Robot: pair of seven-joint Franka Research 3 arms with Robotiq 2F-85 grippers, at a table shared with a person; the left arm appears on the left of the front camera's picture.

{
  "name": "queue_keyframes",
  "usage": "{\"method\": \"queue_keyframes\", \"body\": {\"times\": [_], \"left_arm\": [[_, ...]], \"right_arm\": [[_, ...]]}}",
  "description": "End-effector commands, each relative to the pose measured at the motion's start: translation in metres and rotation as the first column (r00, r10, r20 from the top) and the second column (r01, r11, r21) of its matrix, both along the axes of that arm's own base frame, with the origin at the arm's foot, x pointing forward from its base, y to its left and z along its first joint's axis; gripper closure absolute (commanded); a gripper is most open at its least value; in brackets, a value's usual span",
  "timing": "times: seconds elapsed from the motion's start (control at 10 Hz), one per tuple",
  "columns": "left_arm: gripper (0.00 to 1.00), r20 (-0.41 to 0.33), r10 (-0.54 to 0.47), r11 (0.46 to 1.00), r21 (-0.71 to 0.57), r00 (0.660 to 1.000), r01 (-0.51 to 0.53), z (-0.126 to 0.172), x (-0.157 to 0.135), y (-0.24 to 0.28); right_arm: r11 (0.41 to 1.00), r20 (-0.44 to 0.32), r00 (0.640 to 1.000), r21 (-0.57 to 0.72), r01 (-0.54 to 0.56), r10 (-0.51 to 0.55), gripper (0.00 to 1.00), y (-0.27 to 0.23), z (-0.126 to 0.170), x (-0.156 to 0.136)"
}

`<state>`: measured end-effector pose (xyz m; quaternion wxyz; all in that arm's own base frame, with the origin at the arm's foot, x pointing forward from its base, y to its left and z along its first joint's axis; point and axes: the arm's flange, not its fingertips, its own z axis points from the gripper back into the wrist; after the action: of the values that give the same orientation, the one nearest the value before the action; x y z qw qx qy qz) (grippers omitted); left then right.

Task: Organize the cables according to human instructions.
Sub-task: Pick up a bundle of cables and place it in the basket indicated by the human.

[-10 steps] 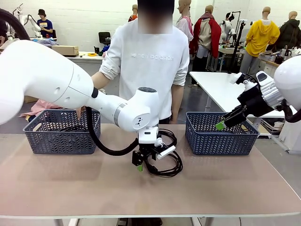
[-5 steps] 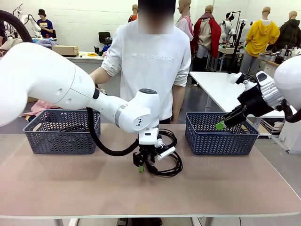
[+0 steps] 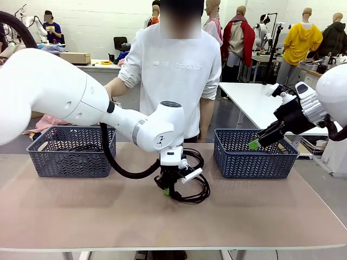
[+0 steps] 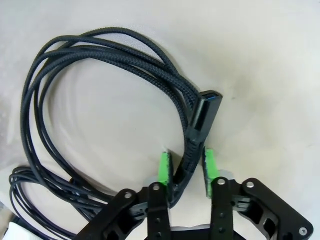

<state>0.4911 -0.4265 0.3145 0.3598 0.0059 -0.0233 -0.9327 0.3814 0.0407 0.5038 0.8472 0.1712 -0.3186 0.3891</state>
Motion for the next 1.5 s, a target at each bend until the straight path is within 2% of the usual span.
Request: {"method": "queue_keyframes", "body": {"times": [0.0,0.1,0.4,0.6,1.0,1.2,1.4], "left_arm": [[0.88,0.021,-0.010,1.000,0.019,1.000,0.010,0.000,0.000,0.000],[0.98,0.020,-0.023,1.000,0.022,1.000,0.022,0.001,0.000,0.000],[1.00,0.001,-0.095,0.996,0.001,0.996,0.095,0.012,-0.011,0.003],[1.00,-0.053,-0.183,0.982,-0.059,0.982,0.180,0.041,-0.026,0.013],[1.00,0.015,-0.043,0.999,-0.018,0.999,0.043,0.133,-0.029,0.054],[1.00,0.028,0.058,0.998,-0.011,0.998,-0.058,0.170,-0.017,0.095],[1.00,0.031,0.205,0.978,-0.056,0.978,-0.203,0.195,0.004,0.149]], "right_arm": [[1.000,0.016,1.000,0.019,-0.022,0.022,0.00,-0.002,-0.002,0.002],[1.000,0.016,1.000,0.019,-0.022,0.022,0.00,-0.002,-0.002,0.002],[1.000,0.016,1.000,0.019,-0.022,0.022,0.00,-0.002,-0.002,0.002],[1.000,0.016,1.000,0.019,-0.022,0.022,0.00,-0.002,-0.002,0.002],[1.000,0.016,1.000,0.019,-0.022,0.022,0.00,-0.002,-0.002,0.002],[1.000,0.016,1.000,0.019,-0.022,0.022,0.00,-0.002,-0.002,0.002],[1.000,0.016,1.000,0.019,-0.022,0.022,0.00,-0.002,-0.002,0.002]]}}
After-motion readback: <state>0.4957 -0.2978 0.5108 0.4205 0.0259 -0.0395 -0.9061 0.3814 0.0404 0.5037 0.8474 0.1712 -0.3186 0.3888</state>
